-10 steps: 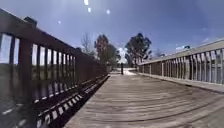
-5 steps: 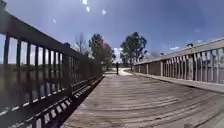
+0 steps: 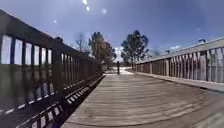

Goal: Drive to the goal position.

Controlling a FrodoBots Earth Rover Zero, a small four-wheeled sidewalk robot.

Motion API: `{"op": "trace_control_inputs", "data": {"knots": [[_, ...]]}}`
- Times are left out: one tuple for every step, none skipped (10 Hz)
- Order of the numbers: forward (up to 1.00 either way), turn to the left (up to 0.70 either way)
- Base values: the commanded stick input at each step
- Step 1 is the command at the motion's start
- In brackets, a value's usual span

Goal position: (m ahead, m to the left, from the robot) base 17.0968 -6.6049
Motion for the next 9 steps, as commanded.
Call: {"op": "trace_control_inputs", "data": {"knots": [[0.7,0.0],[0.7,0.0],[0.7,0.0],[0.7,0.0],[0.7,0.0],[0.7,0.0],[0.7,0.0],[0.7,0.0],[0.7,0.0]]}}
